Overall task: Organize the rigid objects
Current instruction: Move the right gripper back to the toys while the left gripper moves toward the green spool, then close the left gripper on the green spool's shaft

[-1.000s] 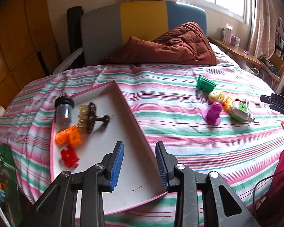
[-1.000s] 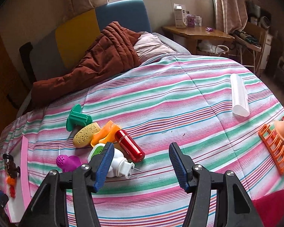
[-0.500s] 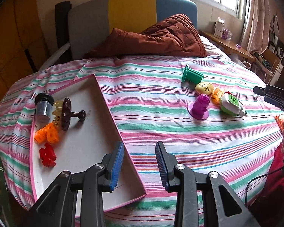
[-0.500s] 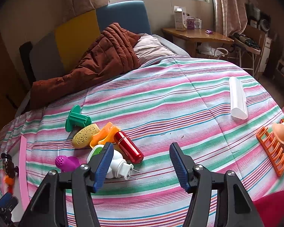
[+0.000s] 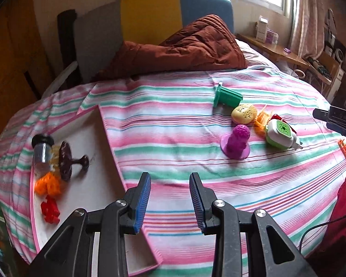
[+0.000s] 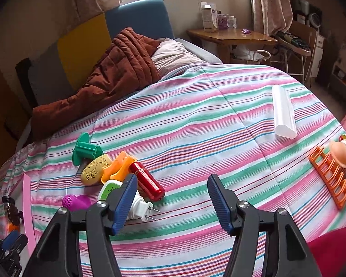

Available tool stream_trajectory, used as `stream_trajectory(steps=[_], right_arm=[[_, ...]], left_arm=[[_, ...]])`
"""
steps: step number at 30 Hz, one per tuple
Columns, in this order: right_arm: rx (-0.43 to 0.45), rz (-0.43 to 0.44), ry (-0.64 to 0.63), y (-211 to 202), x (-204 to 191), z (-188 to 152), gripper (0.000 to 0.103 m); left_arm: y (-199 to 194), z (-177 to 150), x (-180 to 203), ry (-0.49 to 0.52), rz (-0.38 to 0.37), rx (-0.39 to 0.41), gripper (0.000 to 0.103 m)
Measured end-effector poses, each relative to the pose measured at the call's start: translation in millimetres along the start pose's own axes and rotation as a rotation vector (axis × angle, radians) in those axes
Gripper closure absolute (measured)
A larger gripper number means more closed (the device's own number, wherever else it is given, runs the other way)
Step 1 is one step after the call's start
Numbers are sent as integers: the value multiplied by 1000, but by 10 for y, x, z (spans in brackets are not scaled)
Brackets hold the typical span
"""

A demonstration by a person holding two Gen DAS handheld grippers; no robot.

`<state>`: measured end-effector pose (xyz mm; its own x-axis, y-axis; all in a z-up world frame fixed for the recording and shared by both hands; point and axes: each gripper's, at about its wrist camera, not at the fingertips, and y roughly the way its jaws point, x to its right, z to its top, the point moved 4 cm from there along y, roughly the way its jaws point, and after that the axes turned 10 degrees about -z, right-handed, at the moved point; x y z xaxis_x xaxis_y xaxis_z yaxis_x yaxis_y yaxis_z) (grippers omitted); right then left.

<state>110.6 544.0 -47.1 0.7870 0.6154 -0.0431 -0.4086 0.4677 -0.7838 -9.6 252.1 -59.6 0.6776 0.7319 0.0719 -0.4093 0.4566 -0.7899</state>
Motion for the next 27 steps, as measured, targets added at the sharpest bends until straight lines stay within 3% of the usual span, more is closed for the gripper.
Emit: stream_trajectory(steps=[18, 27], right_arm=[[-42, 3, 31, 83, 61, -8, 39], [-64, 13, 55, 116, 97, -18, 39]], left_arm=[[219, 243, 303, 75, -54, 2, 69], [466, 367, 254, 14, -122, -45, 69]])
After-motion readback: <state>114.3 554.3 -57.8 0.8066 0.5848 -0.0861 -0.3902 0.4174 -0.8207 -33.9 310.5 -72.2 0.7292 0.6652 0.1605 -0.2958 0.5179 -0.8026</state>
